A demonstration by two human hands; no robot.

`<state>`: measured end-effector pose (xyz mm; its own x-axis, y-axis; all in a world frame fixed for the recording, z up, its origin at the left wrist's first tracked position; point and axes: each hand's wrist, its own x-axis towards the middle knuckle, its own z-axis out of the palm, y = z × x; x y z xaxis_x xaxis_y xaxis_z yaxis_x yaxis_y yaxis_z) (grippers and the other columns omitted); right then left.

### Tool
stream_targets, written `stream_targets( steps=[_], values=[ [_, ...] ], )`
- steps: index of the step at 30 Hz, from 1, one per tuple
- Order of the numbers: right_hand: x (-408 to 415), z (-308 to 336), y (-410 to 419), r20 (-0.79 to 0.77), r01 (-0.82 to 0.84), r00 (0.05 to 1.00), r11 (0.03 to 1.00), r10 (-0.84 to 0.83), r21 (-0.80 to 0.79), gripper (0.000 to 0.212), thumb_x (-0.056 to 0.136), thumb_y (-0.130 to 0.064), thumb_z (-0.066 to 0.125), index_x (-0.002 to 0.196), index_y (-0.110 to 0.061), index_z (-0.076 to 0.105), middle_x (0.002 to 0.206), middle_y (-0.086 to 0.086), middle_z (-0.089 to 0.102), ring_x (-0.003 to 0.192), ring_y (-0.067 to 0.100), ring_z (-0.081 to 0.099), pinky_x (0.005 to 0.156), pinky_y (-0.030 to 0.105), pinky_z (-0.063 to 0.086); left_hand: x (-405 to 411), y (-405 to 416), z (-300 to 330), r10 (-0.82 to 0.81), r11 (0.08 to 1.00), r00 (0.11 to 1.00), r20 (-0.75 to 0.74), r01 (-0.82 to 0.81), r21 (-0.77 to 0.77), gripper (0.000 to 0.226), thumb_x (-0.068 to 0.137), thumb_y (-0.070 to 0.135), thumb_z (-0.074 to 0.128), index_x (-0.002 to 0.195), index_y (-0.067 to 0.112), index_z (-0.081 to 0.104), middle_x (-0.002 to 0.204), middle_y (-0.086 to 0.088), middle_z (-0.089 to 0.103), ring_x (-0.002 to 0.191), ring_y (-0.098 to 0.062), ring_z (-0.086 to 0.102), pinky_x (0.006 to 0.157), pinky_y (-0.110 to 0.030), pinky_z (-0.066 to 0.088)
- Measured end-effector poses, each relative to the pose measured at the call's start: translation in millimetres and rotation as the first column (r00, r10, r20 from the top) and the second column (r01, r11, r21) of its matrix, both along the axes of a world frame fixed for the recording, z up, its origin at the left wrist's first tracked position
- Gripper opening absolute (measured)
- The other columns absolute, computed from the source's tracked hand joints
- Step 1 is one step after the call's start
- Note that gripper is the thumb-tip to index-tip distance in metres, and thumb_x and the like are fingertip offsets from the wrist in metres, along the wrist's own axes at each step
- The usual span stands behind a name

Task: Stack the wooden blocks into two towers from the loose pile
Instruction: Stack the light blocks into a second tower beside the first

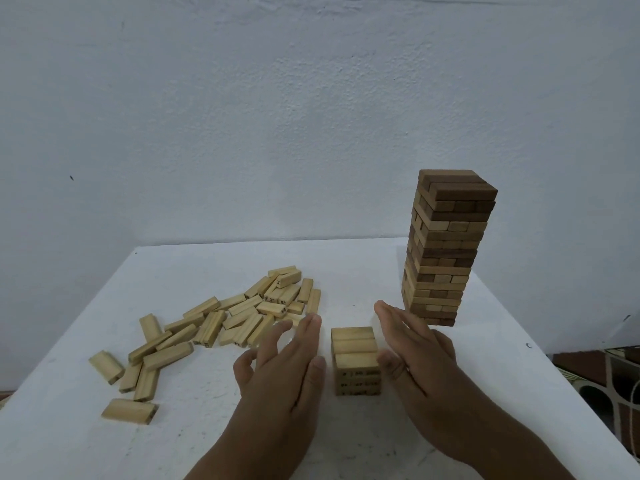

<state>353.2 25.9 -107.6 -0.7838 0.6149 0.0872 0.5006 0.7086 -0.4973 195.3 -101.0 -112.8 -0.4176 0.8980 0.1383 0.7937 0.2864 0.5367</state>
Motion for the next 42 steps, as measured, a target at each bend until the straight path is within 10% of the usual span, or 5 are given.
stream_targets(
  steps=[9,15,26,33,42],
  values=[
    [-39.9,14.8,-31.5,-0.373,-0.003,0.916,0.935,0.145,0.355,0.041,0.097,-0.053,0.030,0.118,-0.028,0.055,0.114,-0.027,0.058,0.100,-0.013,0.048,0.095,0.016,0.029,-47.5,-17.3,19.2,0.274,0.913,0.961,0.043,-0.274,0.303,0.027,0.087,0.028,0.051,0.090,0.052,0.060,0.094,0.038,0.059,0.102,0.005,0.056,0.098,-0.049,0.045],
    [-81.8,29.8,-58.5,-0.197,-0.123,0.958,0.920,0.209,0.373,0.025,0.082,-0.027,0.062,0.104,-0.022,0.072,0.102,-0.011,0.072,0.091,0.007,0.068,0.090,0.015,0.035,-68.9,-30.0,29.1,0.264,0.958,0.943,-0.205,-0.281,-0.057,0.036,0.098,0.030,0.043,0.129,0.047,0.050,0.135,0.024,0.046,0.129,-0.011,0.034,0.105,-0.043,0.028],
    [-134.8,7.6,-72.6,0.075,-0.198,0.979,0.964,0.187,0.177,0.055,0.092,-0.001,0.046,0.142,-0.017,0.033,0.145,-0.001,0.032,0.130,0.018,0.031,0.103,0.026,0.039,-84.2,-75.6,9.8,0.211,0.959,0.933,-0.293,-0.256,-0.124,0.032,0.095,0.034,0.044,0.121,0.047,0.057,0.136,0.029,0.037,0.133,-0.005,0.026,0.095,-0.034,0.022],
    [-130.7,-10.8,-73.2,0.017,-0.181,0.983,0.944,0.184,0.275,0.022,0.075,0.001,0.064,0.092,-0.014,0.063,0.092,-0.001,0.051,0.078,0.013,0.049,0.057,0.014,0.037,-95.6,-68.7,10.7,0.199,0.963,0.915,-0.352,-0.249,-0.102,0.042,0.096,0.038,0.045,0.137,0.046,0.039,0.144,0.019,0.030,0.133,-0.012,0.026,0.096,-0.035,0.026],
    [-113.4,-0.7,-72.0,0.038,-0.098,0.995,0.969,0.092,0.226,0.014,0.096,-0.028,0.051,0.100,-0.021,0.063,0.096,-0.008,0.052,0.080,0.006,0.051,0.073,0.019,0.047,-92.3,-29.7,-1.2,0.128,0.981,0.908,-0.398,-0.175,-0.085,0.036,0.091,0.050,0.050,0.125,0.040,0.053,0.138,0.016,0.039,0.131,-0.015,0.029,0.101,-0.040,0.024]
  ],
)
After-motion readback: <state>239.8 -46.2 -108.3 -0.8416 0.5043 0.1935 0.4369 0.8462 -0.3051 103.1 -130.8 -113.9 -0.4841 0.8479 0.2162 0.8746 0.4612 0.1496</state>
